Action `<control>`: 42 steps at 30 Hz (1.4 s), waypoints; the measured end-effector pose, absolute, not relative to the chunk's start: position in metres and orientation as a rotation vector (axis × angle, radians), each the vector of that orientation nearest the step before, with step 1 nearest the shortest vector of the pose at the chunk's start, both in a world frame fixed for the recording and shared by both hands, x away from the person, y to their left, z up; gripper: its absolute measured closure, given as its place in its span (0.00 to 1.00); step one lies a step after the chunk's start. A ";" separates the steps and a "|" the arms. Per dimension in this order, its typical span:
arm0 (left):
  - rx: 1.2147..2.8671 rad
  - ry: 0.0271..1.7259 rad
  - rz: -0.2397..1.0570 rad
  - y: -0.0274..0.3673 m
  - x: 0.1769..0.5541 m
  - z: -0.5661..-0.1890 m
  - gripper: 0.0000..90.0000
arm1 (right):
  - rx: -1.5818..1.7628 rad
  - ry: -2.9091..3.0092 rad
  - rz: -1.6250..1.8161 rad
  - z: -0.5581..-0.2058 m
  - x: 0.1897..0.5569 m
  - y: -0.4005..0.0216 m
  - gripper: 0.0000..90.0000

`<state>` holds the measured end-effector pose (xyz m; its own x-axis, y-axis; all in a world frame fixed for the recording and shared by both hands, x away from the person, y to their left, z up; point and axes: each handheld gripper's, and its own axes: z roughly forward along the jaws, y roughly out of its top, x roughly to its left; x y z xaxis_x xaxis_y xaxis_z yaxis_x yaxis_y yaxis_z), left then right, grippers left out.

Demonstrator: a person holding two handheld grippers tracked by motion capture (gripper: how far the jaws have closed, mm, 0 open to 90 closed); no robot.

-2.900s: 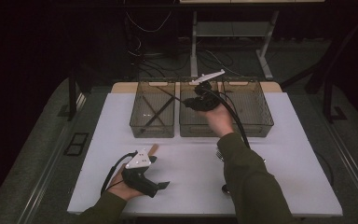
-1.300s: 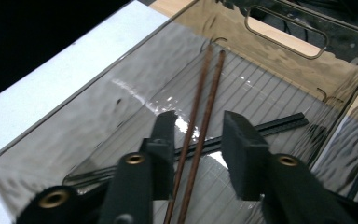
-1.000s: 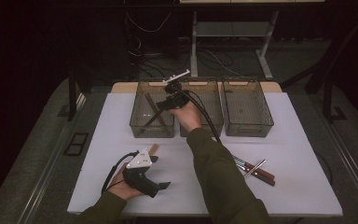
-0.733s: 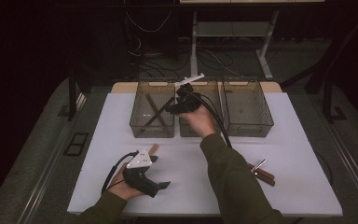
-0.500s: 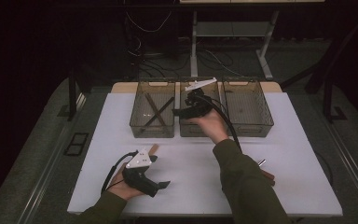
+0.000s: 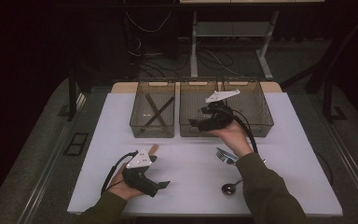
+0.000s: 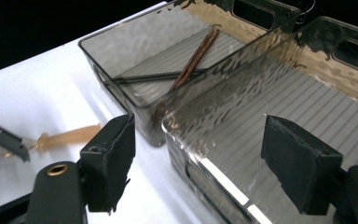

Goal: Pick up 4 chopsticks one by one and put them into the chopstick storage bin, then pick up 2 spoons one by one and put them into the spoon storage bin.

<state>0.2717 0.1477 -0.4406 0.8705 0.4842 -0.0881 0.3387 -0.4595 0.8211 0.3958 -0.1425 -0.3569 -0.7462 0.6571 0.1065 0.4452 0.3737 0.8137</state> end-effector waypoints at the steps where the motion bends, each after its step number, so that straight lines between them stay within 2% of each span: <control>1: 2.094 0.598 0.194 0.148 0.272 -0.440 0.00 | 0.987 2.399 1.313 -0.358 0.393 -0.145 0.29; 15: 2.111 0.585 0.202 0.150 0.272 -0.440 0.00 | 1.032 2.372 1.356 -0.375 0.359 -0.192 0.27; 21: 2.104 0.593 0.199 0.151 0.273 -0.440 0.00 | 1.042 2.354 1.312 -0.387 0.340 -0.212 0.22; 31: 2.093 0.616 0.200 0.153 0.273 -0.439 0.00 | 1.042 2.341 1.327 -0.404 0.301 -0.249 0.22; 37: 2.091 0.624 0.198 0.153 0.273 -0.440 0.00 | 1.074 2.329 1.320 -0.418 0.280 -0.266 0.13; 42: 2.088 0.630 0.200 0.153 0.274 -0.439 0.00 | 1.093 2.307 1.317 -0.426 0.265 -0.277 0.13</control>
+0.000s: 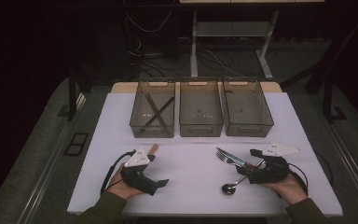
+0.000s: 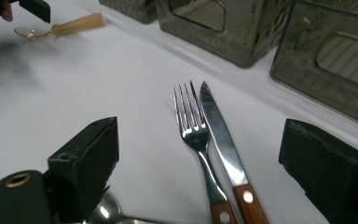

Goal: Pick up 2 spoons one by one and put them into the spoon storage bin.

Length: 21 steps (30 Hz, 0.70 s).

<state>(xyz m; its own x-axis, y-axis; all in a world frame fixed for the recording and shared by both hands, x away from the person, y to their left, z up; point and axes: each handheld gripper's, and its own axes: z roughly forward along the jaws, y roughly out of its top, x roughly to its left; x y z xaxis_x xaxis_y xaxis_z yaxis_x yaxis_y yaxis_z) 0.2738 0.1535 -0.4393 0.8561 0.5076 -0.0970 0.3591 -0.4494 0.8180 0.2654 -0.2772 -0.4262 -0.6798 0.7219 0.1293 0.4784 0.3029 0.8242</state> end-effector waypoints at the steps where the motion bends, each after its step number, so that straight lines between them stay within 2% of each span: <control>1: 2.083 0.634 0.200 0.154 0.274 -0.439 0.00 | 1.098 2.298 1.324 -0.428 0.263 -0.279 0.13; 9: 2.094 0.667 0.257 0.159 0.282 -0.431 0.01 | 1.125 2.282 1.332 -0.439 0.252 -0.291 0.13; 18: 2.041 0.818 0.362 0.180 0.305 -0.423 0.18 | 1.115 2.287 1.325 -0.438 0.252 -0.288 0.14; 21: 2.035 0.852 0.374 0.183 0.310 -0.424 0.26 | 1.111 2.289 1.325 -0.438 0.252 -0.287 0.13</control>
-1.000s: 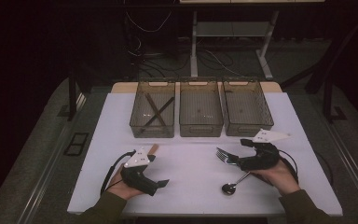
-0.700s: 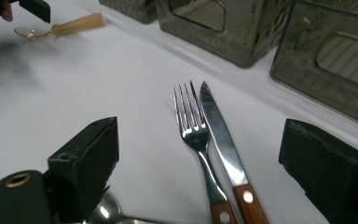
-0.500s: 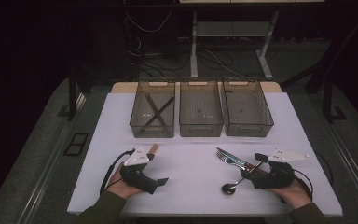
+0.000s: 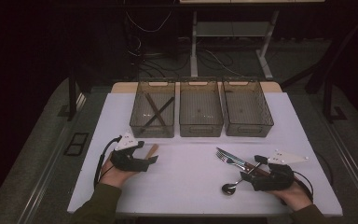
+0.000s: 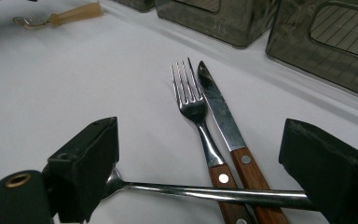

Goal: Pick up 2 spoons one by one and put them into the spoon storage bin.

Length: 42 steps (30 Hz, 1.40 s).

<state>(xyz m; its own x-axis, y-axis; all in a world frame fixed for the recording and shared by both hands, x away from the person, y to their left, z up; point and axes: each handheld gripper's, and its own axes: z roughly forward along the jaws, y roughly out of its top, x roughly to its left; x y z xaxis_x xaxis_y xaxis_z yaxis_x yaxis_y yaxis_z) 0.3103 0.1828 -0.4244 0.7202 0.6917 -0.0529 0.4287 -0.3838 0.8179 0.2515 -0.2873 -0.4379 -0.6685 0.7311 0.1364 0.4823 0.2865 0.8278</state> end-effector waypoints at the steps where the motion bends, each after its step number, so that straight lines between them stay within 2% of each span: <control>1: 2.036 0.866 0.378 0.183 0.312 -0.425 0.29 | 1.110 2.287 1.327 -0.438 0.251 -0.287 0.14; 9: 2.084 0.933 0.360 0.182 0.328 -0.435 0.48 | 1.106 2.287 1.317 -0.438 0.253 -0.287 0.14; 19: 2.142 0.967 0.331 0.171 0.346 -0.441 0.61 | 1.110 2.274 1.326 -0.437 0.253 -0.289 0.14; 26: 2.187 0.969 0.312 0.166 0.347 -0.446 0.67 | 1.119 2.269 1.329 -0.436 0.253 -0.291 0.14; 33: 2.224 0.958 0.361 0.163 0.345 -0.446 0.73 | 1.109 2.266 1.330 -0.436 0.253 -0.291 0.14; 42: 2.226 0.961 0.354 0.163 0.345 -0.445 0.81 | 1.106 2.267 1.324 -0.435 0.252 -0.290 0.14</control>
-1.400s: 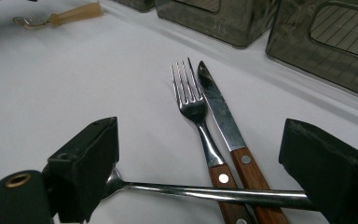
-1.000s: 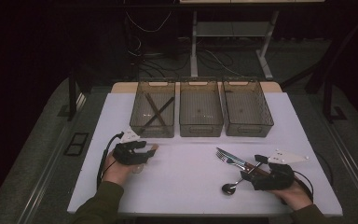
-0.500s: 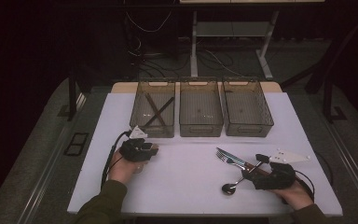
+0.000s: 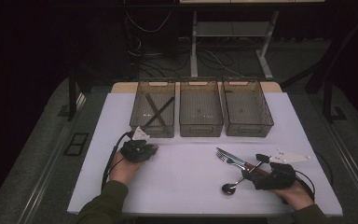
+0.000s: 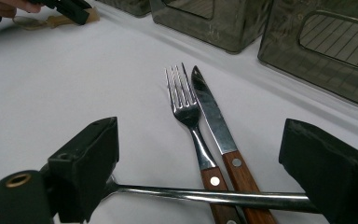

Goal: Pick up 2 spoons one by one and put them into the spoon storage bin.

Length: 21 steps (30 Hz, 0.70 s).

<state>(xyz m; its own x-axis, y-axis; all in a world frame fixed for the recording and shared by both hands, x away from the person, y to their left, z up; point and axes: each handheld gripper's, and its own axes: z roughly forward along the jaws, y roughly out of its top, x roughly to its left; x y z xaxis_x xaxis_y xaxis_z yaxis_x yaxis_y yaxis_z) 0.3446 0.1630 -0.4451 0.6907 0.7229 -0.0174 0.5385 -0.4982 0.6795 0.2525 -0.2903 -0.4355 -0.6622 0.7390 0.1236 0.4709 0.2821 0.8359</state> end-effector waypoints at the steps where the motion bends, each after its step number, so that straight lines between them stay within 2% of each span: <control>1: 2.223 0.966 0.352 0.163 0.344 -0.445 0.82 | 1.104 2.270 1.321 -0.436 0.253 -0.290 0.14; 21: 2.183 0.952 0.308 0.166 0.340 -0.434 0.82 | 1.081 2.289 1.325 -0.435 0.252 -0.288 0.14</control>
